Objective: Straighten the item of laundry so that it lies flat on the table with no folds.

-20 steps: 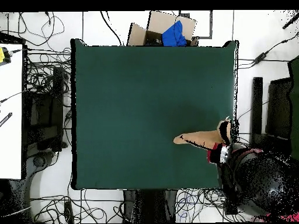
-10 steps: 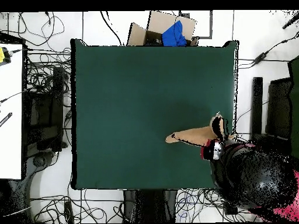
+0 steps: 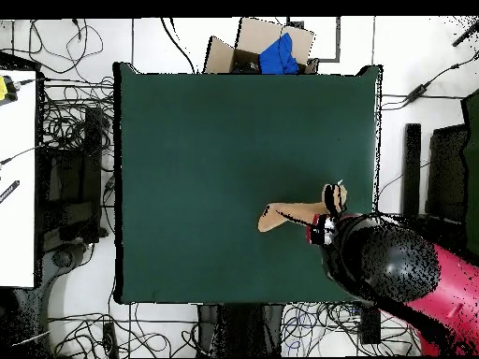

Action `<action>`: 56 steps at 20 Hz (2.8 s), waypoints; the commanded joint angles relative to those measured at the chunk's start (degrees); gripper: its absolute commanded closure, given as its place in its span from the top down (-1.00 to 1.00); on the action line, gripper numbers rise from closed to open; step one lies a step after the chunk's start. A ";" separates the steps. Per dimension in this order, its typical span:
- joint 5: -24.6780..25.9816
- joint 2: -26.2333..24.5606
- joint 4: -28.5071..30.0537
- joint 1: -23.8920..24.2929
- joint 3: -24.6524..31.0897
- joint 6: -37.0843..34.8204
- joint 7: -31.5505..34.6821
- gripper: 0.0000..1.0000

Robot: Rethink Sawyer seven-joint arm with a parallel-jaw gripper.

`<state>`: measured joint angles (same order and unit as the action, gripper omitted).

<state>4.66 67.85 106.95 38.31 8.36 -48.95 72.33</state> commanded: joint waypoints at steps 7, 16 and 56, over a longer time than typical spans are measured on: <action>-2.39 -9.35 1.06 -2.20 4.18 9.58 7.31 -1.00; -2.57 -7.16 -0.60 -6.78 1.38 4.80 11.85 -1.00; -9.08 -8.48 8.27 -34.55 -12.84 19.37 45.77 -1.00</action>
<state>-2.53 61.61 109.49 5.66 -1.76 -32.79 101.03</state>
